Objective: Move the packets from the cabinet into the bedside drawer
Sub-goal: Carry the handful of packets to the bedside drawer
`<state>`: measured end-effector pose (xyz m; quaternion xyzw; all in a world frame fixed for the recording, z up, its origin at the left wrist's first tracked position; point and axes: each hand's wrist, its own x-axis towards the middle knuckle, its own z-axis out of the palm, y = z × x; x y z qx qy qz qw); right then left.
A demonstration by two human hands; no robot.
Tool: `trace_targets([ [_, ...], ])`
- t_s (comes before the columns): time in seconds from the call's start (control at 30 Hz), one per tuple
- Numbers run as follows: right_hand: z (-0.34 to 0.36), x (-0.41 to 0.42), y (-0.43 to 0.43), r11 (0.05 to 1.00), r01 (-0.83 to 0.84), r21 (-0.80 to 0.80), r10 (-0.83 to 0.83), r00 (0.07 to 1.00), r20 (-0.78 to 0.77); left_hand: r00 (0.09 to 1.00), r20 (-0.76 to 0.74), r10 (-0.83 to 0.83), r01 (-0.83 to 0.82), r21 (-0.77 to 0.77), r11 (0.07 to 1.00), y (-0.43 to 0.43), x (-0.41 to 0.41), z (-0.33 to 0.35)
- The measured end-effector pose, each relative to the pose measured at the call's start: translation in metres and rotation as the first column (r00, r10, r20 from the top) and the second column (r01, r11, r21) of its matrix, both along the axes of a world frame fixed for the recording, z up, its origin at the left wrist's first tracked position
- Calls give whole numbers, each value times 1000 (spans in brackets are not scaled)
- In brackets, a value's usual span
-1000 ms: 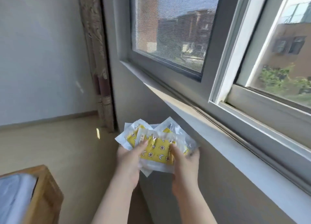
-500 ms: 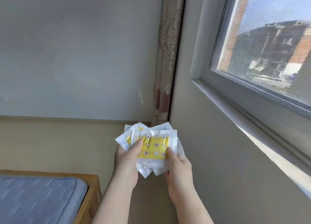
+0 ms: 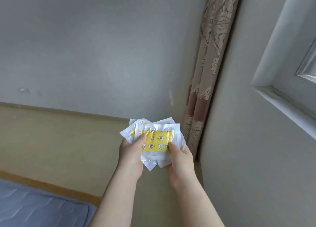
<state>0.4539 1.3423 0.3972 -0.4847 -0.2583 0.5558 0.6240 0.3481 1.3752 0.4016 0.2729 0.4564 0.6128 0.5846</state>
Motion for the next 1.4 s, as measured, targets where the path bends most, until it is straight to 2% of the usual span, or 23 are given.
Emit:
trace_targets([
  [0.13, -20, -4, 36, 998, -53, -45, 52, 998, -20, 1000, 13, -12, 13, -79, 997, 33, -10, -25],
  [0.23, -34, 6, 92, 992, -103, -70, 105, 994, 25, 999, 28, 39, -35, -125, 992, 84, -3, -40],
  [0.47, -14, 29, 256, 969, -247, -19, 247, 969, -6, 989, 26, 149, -147, -64, 987, 230, 13, -21],
  [0.67, -32, 2, 354, 902, -414, -122, 412, 910, -49, 953, 21, 301, -296, -132, 946, 307, -15, -39],
  [0.8, -31, -39, 422, 856, -507, -106, 504, 862, -50, 930, 44, 366, -362, -74, 929, 364, -57, -45],
  [1.13, -14, -191, 590, 801, -599, -12, 598, 801, -37, 865, 10, 503, -503, -3, 865, 519, -206, -34],
  [1.4, -16, -331, 683, 646, -763, -25, 761, 646, -65, 748, -17, 664, -664, -35, 747, 585, -337, -28],
])
